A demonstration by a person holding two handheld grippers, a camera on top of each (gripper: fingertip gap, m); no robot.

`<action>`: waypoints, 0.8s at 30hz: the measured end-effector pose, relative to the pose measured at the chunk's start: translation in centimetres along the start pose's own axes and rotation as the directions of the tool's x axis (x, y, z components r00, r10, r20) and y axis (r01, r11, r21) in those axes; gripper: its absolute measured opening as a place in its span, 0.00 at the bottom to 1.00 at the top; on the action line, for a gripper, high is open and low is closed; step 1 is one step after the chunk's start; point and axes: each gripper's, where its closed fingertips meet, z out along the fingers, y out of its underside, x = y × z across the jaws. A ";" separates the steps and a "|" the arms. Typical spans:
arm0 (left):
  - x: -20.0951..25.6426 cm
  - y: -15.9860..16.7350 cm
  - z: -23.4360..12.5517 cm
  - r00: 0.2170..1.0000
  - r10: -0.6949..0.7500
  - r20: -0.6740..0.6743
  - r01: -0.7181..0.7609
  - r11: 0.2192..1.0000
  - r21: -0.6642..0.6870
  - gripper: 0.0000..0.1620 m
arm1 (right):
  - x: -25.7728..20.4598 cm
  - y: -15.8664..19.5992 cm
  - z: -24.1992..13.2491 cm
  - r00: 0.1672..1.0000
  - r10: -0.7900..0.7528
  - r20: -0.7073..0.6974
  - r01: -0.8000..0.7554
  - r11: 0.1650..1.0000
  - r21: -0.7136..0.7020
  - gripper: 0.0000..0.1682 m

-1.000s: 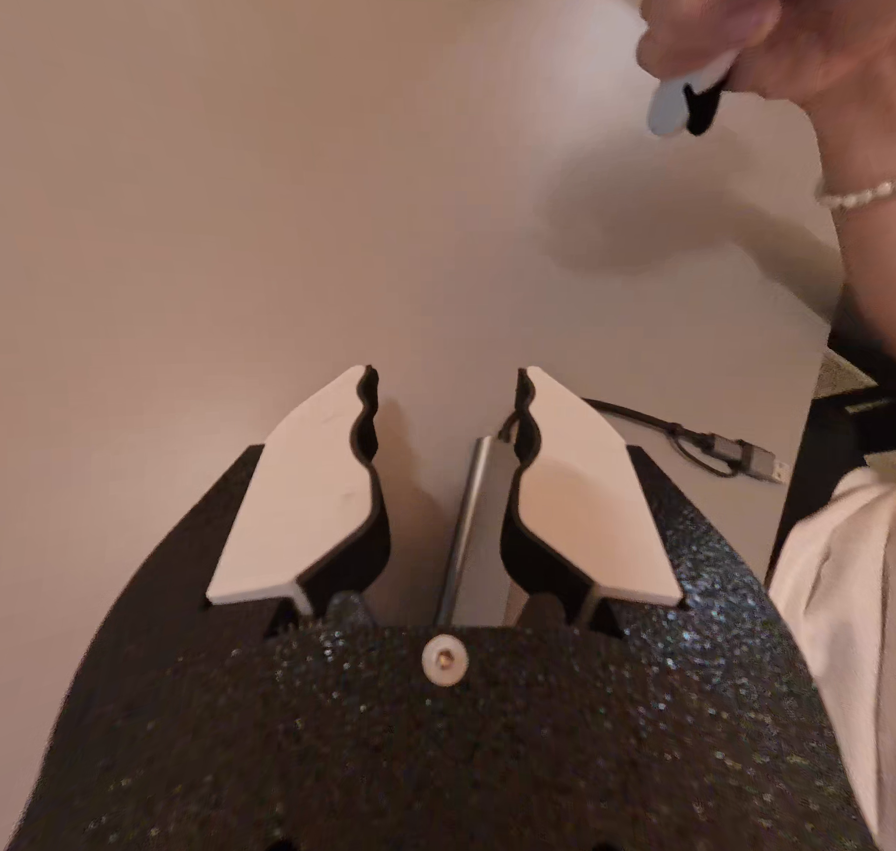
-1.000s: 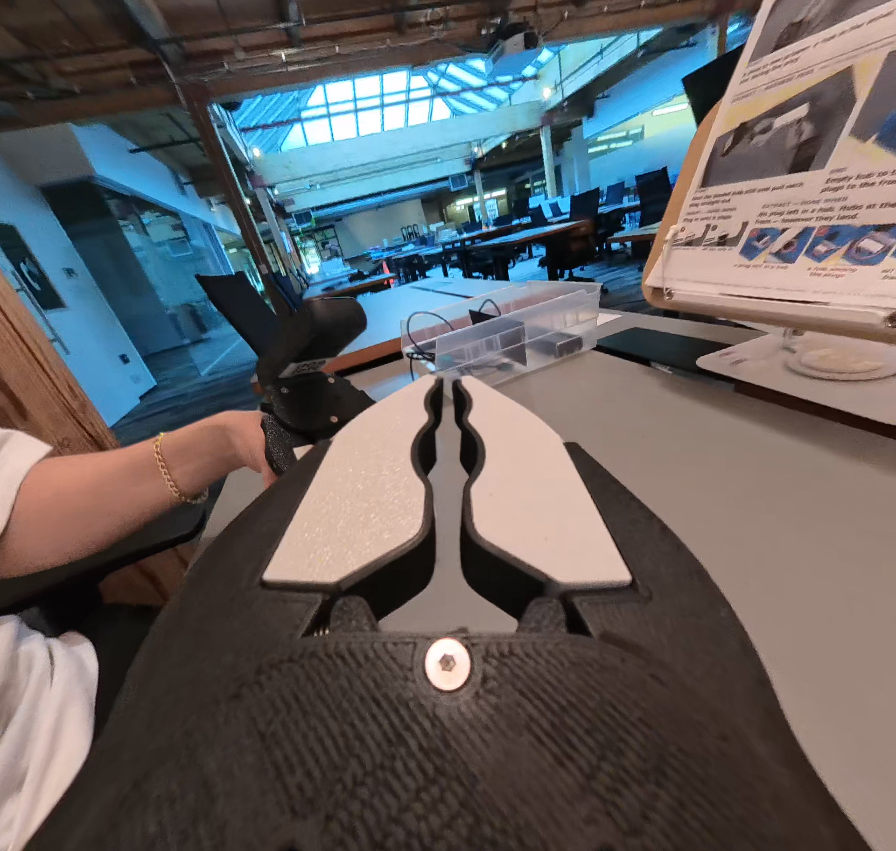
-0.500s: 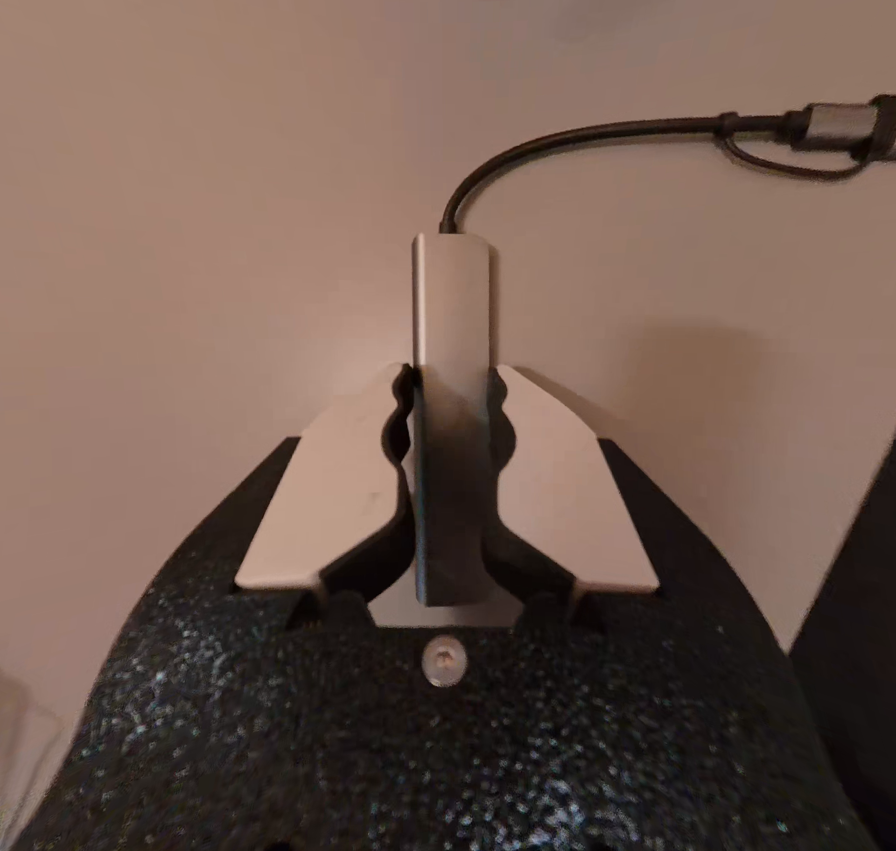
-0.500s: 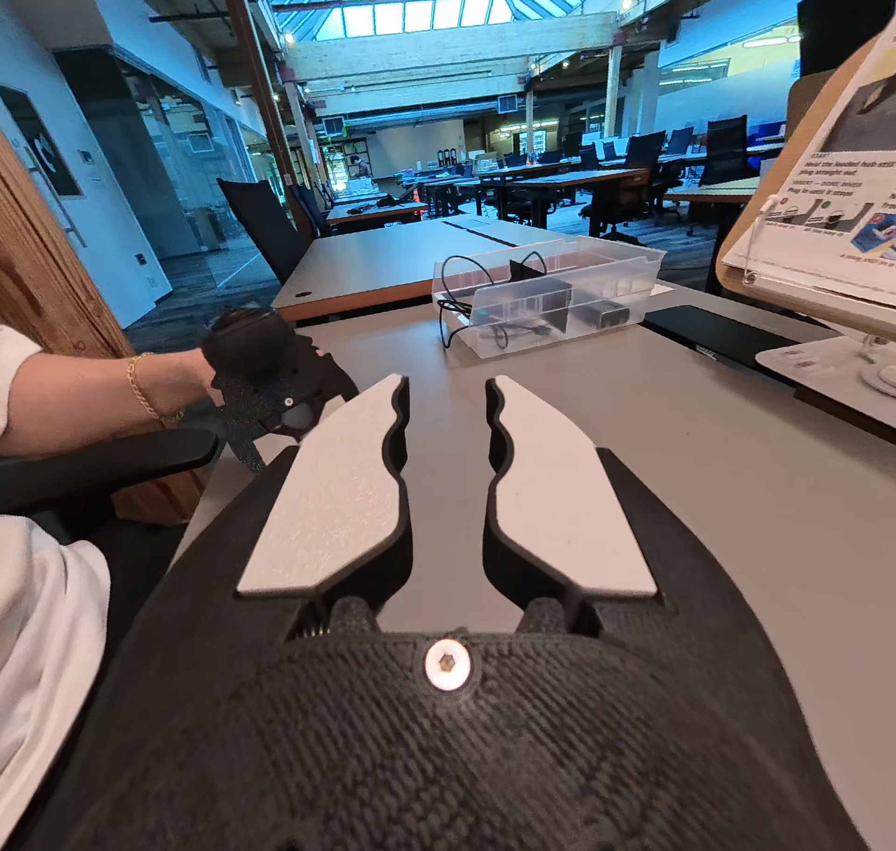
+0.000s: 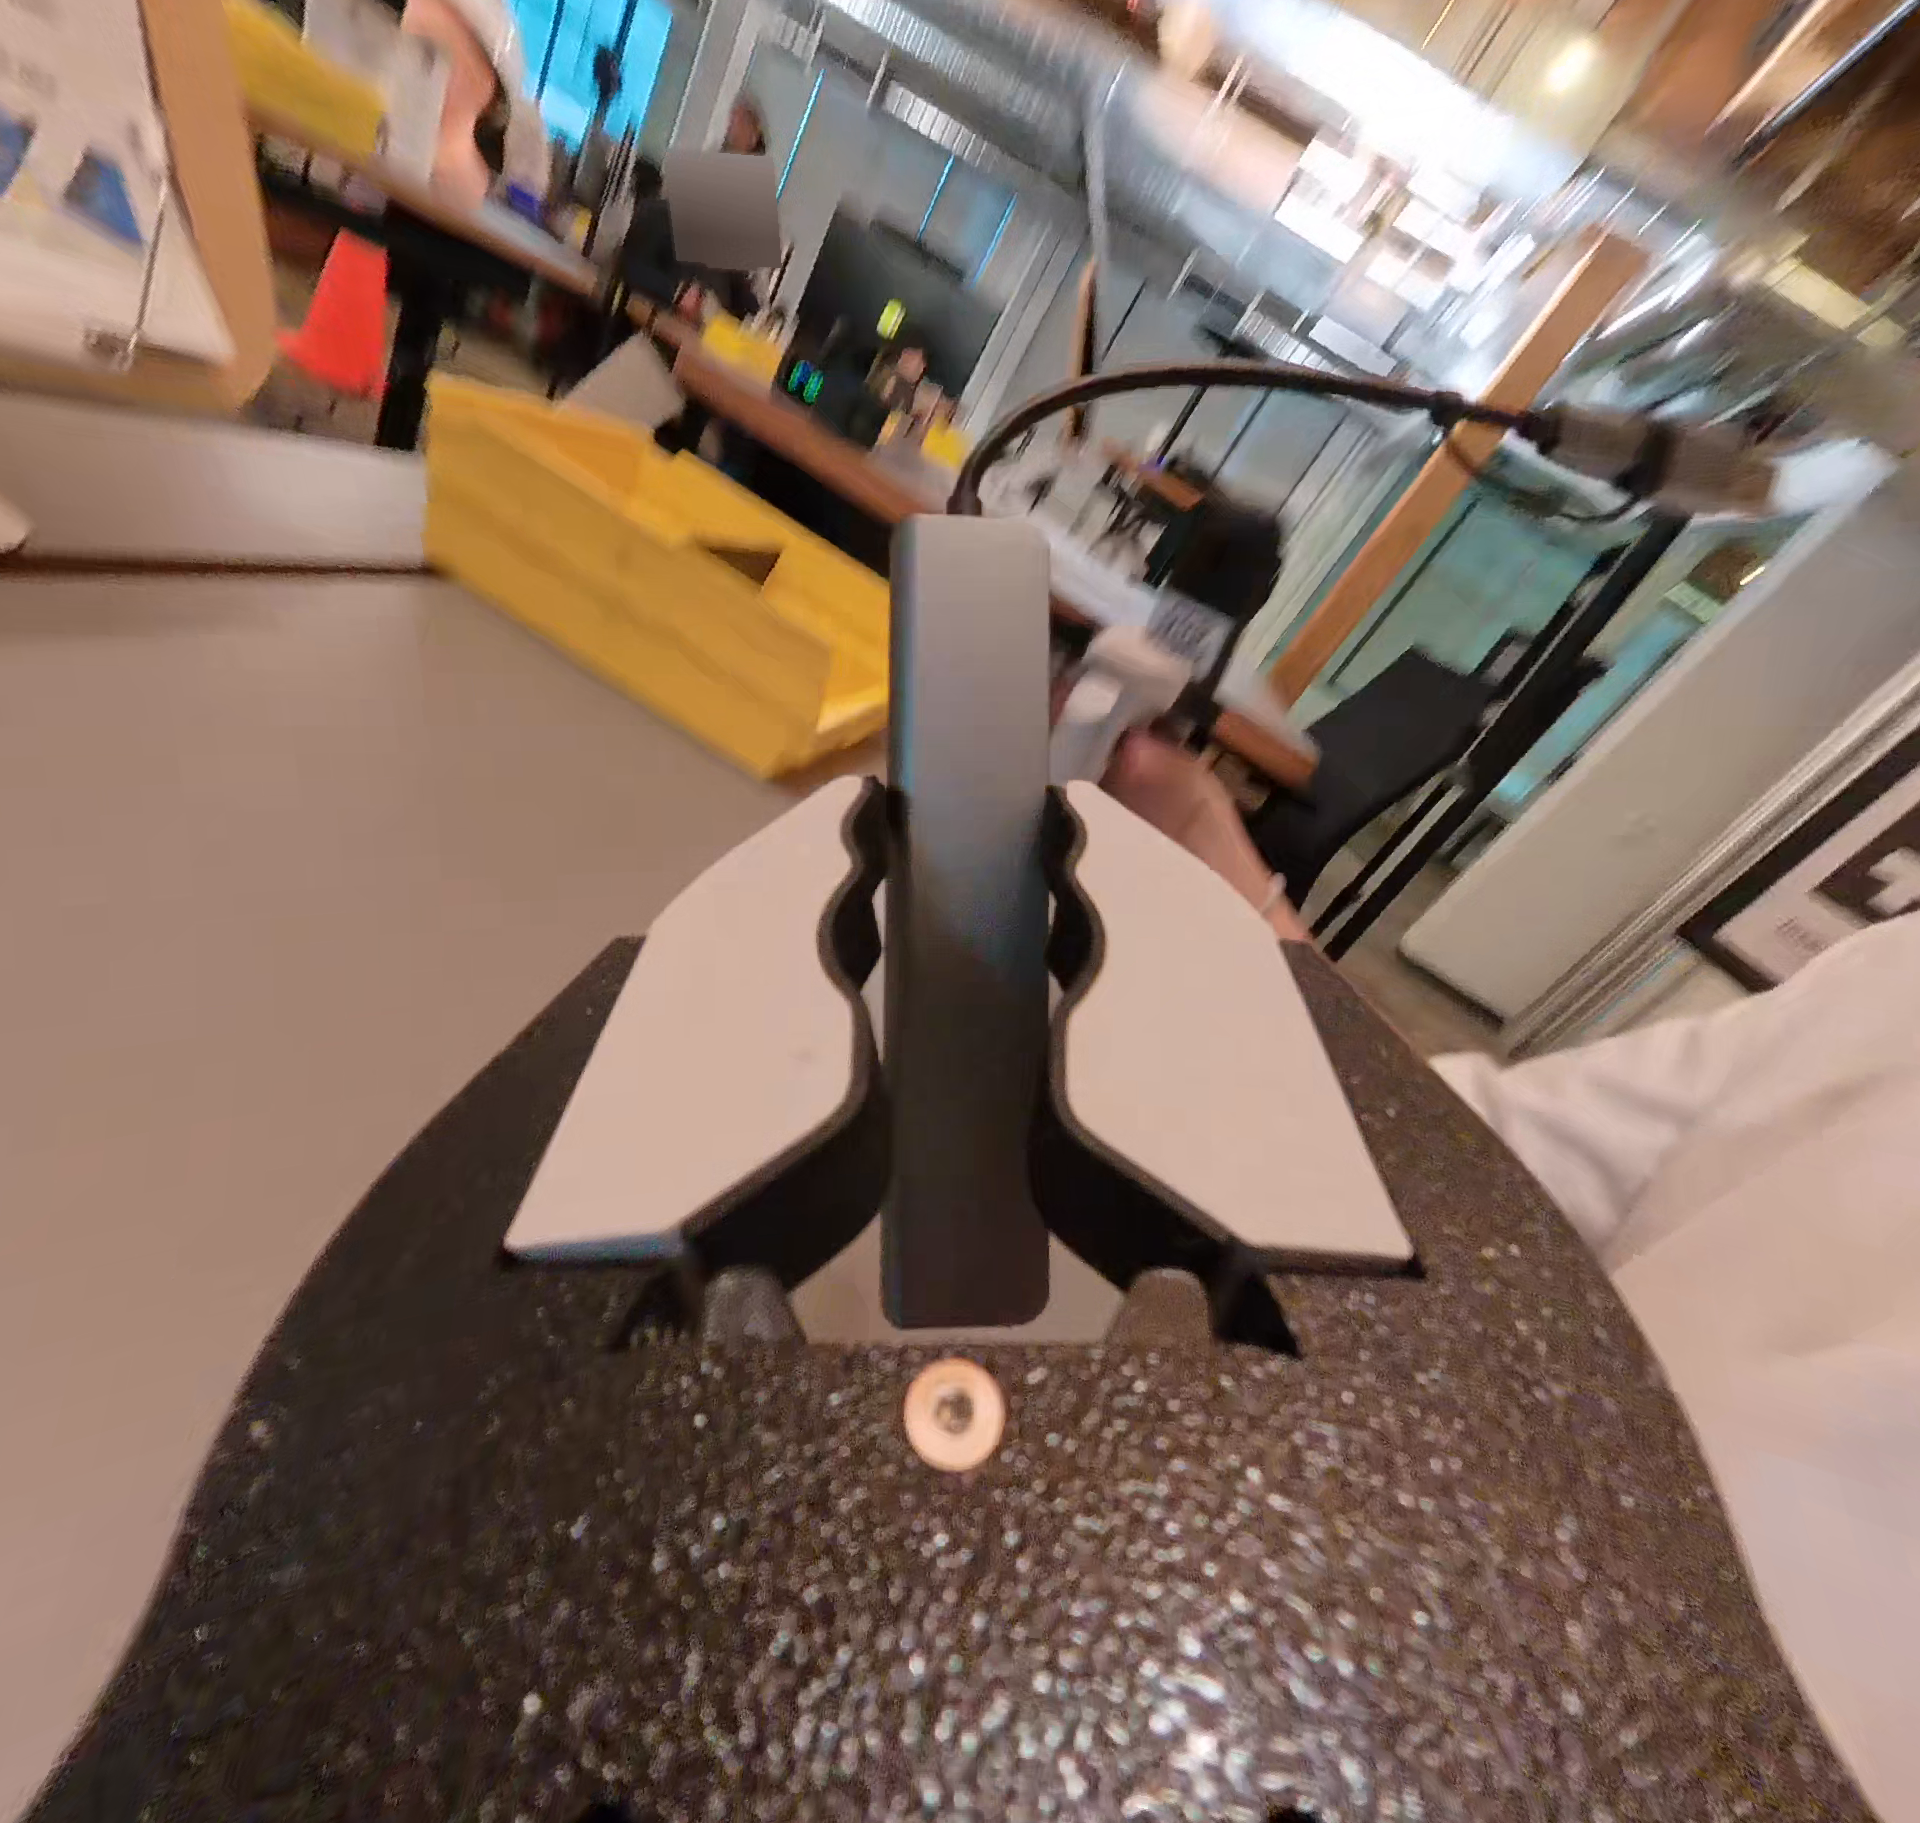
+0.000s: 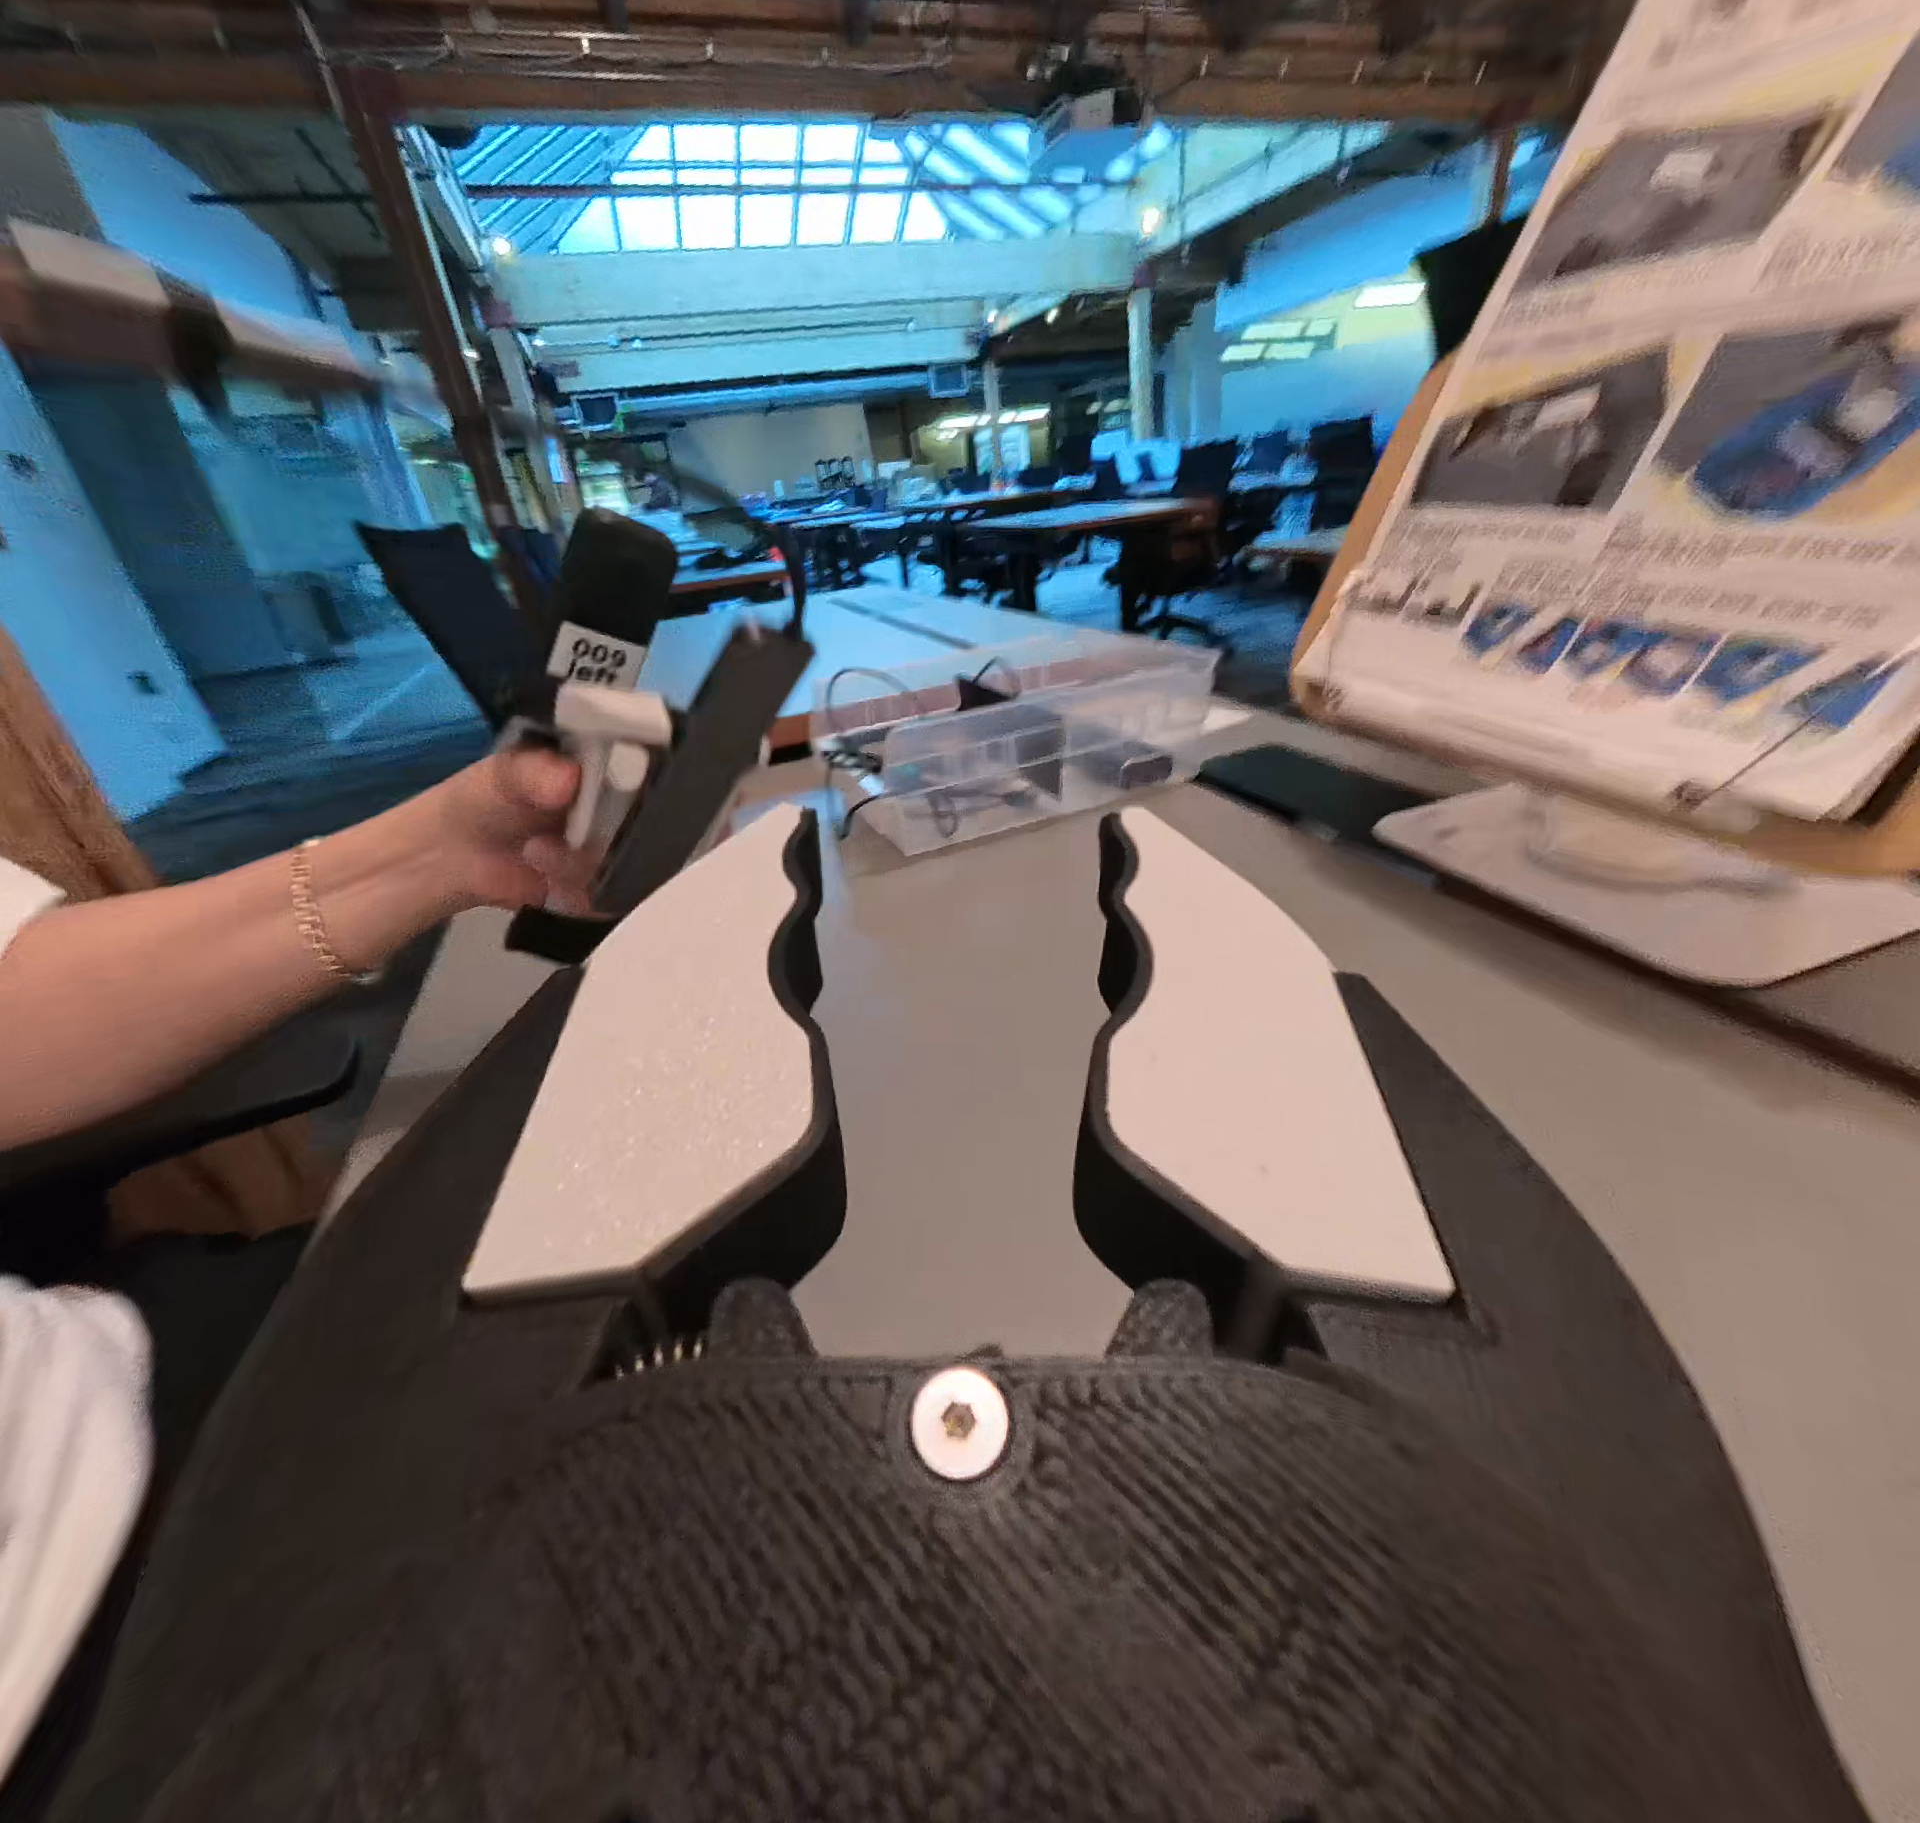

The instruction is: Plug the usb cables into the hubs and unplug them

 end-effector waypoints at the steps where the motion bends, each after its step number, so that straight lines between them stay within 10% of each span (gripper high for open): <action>1: 0.6 -0.9 0.2 0.999 -0.002 -0.033 0.004 0.998 0.059 0.18 | -0.4 0.9 0.5 0.997 0.061 0.042 -0.060 0.998 -0.033 0.33; 11: 2.8 -4.1 3.7 0.981 0.034 -0.189 0.029 0.946 0.323 0.17 | -8.9 3.8 9.2 0.957 0.078 0.281 -0.063 0.996 -0.061 0.32; 21: 3.1 -2.9 3.7 0.980 0.146 -0.133 -0.116 0.972 0.206 0.17 | -7.9 4.2 8.3 0.967 -0.031 0.252 0.064 0.990 -0.122 0.17; 24: 2.2 -2.6 3.5 0.960 0.281 -0.010 -0.280 0.958 0.063 0.36 | -7.0 5.4 7.7 0.970 -0.109 0.217 0.159 0.962 -0.224 0.17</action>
